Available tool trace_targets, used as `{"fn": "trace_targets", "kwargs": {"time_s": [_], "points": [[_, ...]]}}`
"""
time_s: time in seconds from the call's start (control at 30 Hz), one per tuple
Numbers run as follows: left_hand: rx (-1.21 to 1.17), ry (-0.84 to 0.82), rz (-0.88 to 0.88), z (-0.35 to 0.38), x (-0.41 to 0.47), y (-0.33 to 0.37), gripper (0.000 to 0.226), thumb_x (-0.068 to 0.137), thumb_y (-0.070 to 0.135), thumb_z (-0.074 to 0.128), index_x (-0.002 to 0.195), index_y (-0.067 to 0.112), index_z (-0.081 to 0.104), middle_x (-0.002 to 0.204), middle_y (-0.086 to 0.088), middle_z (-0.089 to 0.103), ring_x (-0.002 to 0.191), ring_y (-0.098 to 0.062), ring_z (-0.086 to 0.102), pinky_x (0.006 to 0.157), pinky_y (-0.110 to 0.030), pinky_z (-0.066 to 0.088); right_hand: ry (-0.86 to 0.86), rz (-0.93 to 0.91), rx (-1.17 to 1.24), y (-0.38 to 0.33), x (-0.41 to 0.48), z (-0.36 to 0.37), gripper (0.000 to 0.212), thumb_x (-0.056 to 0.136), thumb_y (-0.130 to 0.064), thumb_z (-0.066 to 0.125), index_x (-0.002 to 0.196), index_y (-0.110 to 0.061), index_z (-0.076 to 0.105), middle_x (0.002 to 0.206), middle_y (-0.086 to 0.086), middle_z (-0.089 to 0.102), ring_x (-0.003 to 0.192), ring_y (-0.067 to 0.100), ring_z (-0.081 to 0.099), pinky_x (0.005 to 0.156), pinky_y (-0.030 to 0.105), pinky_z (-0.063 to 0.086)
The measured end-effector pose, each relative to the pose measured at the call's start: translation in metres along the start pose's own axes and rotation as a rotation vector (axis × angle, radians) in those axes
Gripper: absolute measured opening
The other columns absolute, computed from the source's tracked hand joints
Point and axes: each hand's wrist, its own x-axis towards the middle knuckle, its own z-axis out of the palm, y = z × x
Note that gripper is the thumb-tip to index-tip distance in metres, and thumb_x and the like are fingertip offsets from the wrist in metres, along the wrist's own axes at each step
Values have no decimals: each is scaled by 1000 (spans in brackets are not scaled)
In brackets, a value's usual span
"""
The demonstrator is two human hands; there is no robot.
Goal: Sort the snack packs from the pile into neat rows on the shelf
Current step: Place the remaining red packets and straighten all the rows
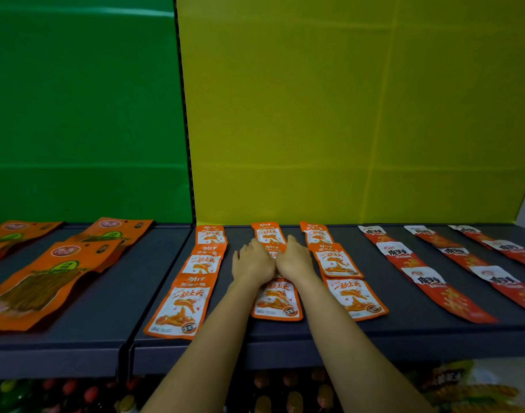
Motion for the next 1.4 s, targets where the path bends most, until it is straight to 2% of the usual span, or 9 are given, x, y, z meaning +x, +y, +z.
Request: {"fn": "trace_targets", "kwargs": {"time_s": [0.47, 0.67, 0.83, 0.9, 0.93, 1.0, 1.13, 1.23, 1.4], "points": [[-34, 52, 39, 9, 8, -6, 36, 95, 19, 31, 122, -1, 45, 131, -19, 51, 125, -33, 43, 110, -43, 27, 47, 0, 55, 1, 2, 6, 48, 93, -12, 44, 137, 1, 31, 137, 23, 46, 126, 38, 42, 99, 41, 38], [-267, 17, -2, -10, 11, -2, 37, 97, 18, 33, 123, -5, 44, 134, -23, 47, 125, -36, 44, 102, -40, 37, 82, -51, 135, 5, 1, 0, 45, 93, -9, 42, 137, -1, 36, 142, 18, 42, 132, 34, 39, 106, 40, 34], [-357, 253, 91, -68, 0, -21, 36, 97, 13, 38, 124, -2, 55, 132, -19, 55, 125, -29, 49, 100, -32, 37, 86, -235, 246, -20, -4, -11, 43, 95, -9, 41, 138, -9, 41, 143, 12, 44, 132, 28, 41, 106, 34, 34], [-338, 320, 58, -85, -2, -48, 33, 95, 17, 39, 111, 2, 64, 121, -19, 61, 117, -30, 54, 92, -32, 41, 3, -294, 289, -40, -10, -10, 45, 95, -11, 42, 140, -9, 37, 146, 11, 40, 134, 26, 39, 106, 30, 31], [-301, 304, 34, -89, -2, -62, 32, 92, 20, 38, 92, 4, 67, 107, -22, 63, 107, -32, 57, 83, -34, 41, -56, -307, 298, -50, -14, -6, 47, 96, -11, 41, 142, -9, 34, 149, 10, 37, 135, 25, 37, 106, 29, 31], [-168, 205, -40, -92, 1, -86, 30, 90, 17, 36, 74, 4, 57, 94, -26, 58, 99, -37, 56, 73, -36, 38, -167, -294, 257, -67, -21, 6, 51, 97, -12, 39, 145, -7, 26, 152, 11, 31, 137, 26, 33, 105, 30, 31], [-73, 85, -102, -80, 2, -117, 28, 94, 11, 36, 106, -7, 54, 118, -25, 58, 110, -37, 53, 85, -36, 41, -229, -196, 74, -90, -26, 34, 49, 94, -6, 35, 142, 2, 25, 148, 19, 32, 132, 33, 38, 93, 33, 38], [-85, 65, 1, -72, -1, -124, 29, 96, 14, 36, 113, -4, 51, 123, -23, 57, 112, -36, 53, 86, -36, 40, -161, -122, 19, -90, -24, 55, 48, 93, -7, 39, 138, 7, 27, 146, 22, 32, 134, 35, 35, 102, 34, 33], [-67, 63, 94, -69, 5, -129, 34, 97, 19, 34, 122, 0, 48, 127, -20, 56, 113, -34, 53, 88, -37, 42, -109, -120, -81, -86, -23, 77, 58, 97, -15, 36, 147, 1, 10, 156, 14, 16, 143, 29, 19, 113, 36, 21]]}}
